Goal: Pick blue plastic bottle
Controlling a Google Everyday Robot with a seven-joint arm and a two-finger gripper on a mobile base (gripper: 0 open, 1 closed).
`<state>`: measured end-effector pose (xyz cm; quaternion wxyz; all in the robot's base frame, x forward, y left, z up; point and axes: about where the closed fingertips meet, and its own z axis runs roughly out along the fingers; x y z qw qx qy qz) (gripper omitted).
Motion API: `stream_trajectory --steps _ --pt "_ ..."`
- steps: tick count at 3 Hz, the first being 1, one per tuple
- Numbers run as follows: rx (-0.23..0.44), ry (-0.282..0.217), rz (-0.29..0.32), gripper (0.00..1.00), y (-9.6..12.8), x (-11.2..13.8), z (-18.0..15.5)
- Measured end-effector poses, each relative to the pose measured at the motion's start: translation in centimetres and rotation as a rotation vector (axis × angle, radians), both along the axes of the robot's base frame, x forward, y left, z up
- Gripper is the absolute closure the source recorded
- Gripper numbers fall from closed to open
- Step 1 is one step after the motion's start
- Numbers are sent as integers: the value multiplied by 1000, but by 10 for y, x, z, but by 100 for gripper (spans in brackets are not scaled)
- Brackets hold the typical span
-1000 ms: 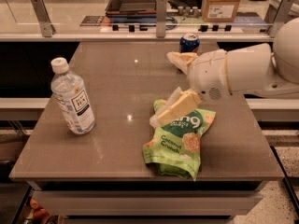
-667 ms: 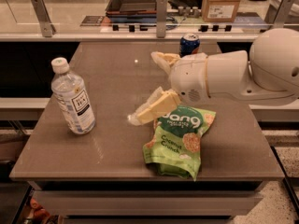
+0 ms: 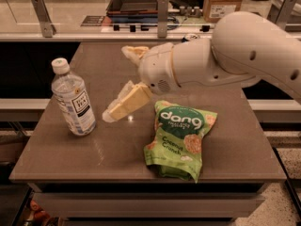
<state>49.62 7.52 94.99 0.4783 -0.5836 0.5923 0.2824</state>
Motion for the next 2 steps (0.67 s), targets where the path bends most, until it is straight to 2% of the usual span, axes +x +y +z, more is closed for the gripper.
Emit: stream_trajectory --steps 2 --pt "-6 -4 14 0 7 -2 0"
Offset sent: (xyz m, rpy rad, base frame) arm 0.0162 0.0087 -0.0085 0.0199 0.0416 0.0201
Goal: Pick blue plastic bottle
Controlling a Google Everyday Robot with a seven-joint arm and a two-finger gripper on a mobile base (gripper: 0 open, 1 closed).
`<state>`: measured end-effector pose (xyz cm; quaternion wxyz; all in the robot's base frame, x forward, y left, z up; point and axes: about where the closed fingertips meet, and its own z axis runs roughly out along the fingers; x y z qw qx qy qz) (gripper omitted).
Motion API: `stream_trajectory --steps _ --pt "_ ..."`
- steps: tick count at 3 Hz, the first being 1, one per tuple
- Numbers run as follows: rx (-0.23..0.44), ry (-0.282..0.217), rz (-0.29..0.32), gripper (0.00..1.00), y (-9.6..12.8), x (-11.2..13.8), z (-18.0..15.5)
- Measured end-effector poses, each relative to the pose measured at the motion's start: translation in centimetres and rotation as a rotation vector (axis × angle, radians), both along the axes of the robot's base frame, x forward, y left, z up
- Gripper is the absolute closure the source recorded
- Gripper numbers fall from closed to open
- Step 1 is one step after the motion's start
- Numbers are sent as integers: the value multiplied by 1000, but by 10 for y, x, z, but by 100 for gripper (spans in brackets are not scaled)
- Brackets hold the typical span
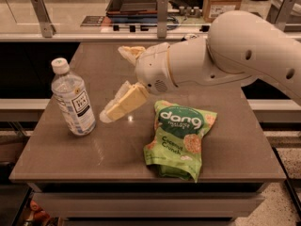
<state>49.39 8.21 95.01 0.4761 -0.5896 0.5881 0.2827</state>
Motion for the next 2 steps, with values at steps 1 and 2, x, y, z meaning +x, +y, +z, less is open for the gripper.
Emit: stream_trajectory --steps 1,2 --pt "46 44 1 0 10 9 -9" --pt "114 98 -6 0 24 21 -15"
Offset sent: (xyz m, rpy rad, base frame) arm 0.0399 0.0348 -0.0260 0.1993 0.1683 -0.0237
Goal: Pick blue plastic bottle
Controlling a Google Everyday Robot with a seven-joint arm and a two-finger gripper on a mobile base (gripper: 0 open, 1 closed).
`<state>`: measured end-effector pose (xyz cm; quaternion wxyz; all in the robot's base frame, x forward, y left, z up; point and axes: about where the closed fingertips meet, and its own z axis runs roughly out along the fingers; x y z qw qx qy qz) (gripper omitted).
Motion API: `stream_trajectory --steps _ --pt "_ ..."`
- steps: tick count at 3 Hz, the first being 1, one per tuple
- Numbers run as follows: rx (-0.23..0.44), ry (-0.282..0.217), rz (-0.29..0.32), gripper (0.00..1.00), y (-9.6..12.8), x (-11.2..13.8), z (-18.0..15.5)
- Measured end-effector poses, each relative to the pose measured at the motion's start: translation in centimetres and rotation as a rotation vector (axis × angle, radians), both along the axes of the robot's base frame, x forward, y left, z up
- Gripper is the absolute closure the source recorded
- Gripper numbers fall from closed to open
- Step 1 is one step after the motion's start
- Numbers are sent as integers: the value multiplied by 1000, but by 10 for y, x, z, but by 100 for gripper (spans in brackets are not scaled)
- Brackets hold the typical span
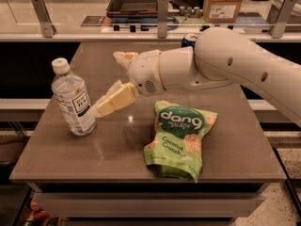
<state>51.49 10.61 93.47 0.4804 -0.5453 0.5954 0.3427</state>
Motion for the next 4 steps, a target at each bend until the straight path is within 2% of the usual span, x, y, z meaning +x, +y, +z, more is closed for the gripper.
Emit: stream_trajectory --steps 1,3,4 --pt "62 27 7 0 17 5 -9" --pt "209 28 46 0 55 -6 -32" --pt "277 20 86 17 77 -16 -42"
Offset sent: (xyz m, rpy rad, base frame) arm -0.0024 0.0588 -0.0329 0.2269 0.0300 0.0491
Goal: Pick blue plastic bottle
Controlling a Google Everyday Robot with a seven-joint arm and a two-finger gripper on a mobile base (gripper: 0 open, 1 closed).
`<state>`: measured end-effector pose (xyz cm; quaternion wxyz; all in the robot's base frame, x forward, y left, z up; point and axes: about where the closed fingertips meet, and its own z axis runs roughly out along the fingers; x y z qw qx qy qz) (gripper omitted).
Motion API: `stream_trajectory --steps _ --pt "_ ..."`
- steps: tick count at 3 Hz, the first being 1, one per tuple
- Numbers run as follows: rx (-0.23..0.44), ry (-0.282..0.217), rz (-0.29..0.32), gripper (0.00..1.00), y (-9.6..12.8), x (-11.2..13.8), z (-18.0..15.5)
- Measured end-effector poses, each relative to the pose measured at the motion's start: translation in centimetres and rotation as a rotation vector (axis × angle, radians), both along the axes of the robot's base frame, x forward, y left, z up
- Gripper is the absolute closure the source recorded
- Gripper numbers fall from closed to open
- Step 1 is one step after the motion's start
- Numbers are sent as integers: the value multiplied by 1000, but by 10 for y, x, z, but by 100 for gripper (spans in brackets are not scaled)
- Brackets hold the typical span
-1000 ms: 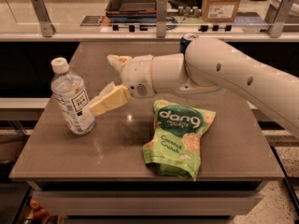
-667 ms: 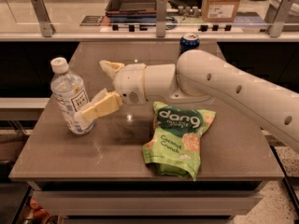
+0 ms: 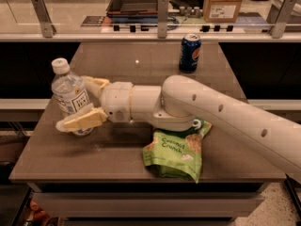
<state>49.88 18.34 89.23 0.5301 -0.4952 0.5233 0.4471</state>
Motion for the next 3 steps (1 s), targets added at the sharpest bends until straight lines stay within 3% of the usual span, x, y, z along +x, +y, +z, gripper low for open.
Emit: stream_trajectory --steps 1,3 --pt "31 -9 34 40 19 -12 -7" --pt "33 -12 43 86 23 -14 -6"
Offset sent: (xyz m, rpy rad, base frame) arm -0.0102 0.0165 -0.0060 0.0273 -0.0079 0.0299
